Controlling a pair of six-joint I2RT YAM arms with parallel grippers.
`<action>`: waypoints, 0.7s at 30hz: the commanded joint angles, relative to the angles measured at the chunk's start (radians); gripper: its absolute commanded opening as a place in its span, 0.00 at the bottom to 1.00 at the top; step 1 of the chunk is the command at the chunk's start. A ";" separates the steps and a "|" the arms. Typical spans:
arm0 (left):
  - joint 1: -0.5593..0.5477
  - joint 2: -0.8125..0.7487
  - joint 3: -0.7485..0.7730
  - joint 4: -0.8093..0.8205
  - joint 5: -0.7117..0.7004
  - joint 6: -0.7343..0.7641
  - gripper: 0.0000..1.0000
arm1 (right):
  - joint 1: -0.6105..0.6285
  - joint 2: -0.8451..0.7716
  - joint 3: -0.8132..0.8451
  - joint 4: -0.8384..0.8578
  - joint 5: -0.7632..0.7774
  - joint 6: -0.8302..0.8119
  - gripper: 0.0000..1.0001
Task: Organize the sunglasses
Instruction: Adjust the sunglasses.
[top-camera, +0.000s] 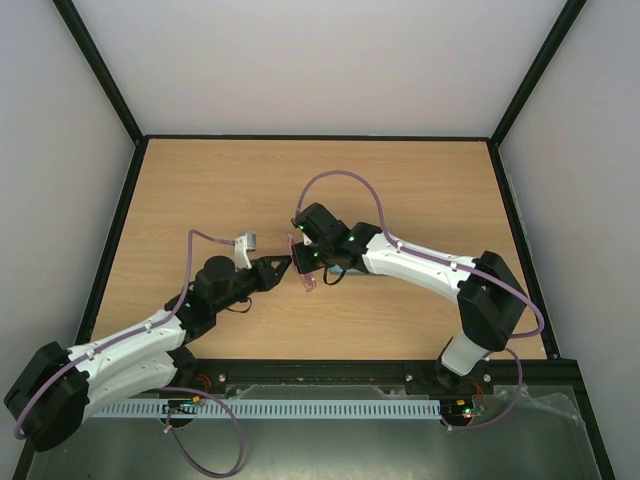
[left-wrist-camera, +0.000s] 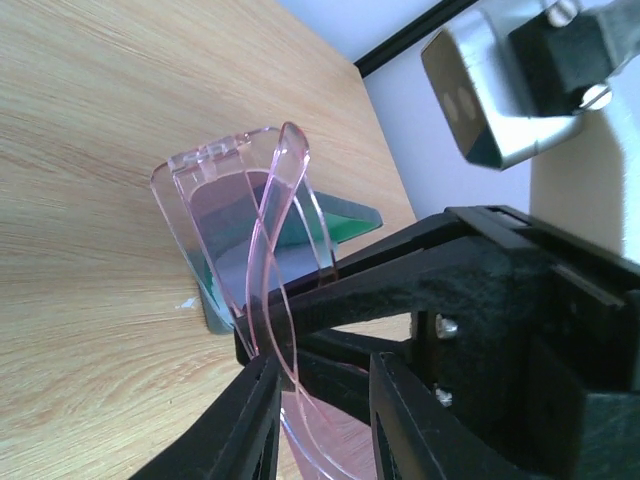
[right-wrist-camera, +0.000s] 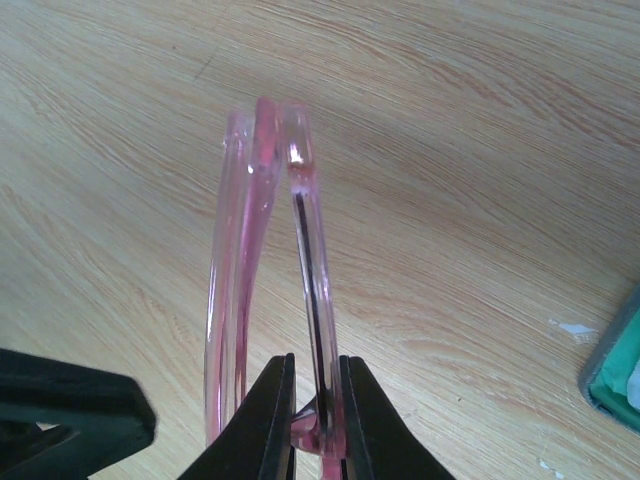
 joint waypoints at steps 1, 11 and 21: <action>0.000 0.010 -0.019 0.011 0.032 -0.001 0.29 | 0.002 -0.037 0.004 0.007 -0.037 0.010 0.01; -0.006 0.057 -0.011 0.044 0.041 0.001 0.36 | 0.001 -0.031 0.008 0.014 -0.054 0.025 0.01; -0.006 0.104 -0.010 0.083 0.035 -0.010 0.33 | 0.009 -0.028 0.020 0.021 -0.067 0.033 0.01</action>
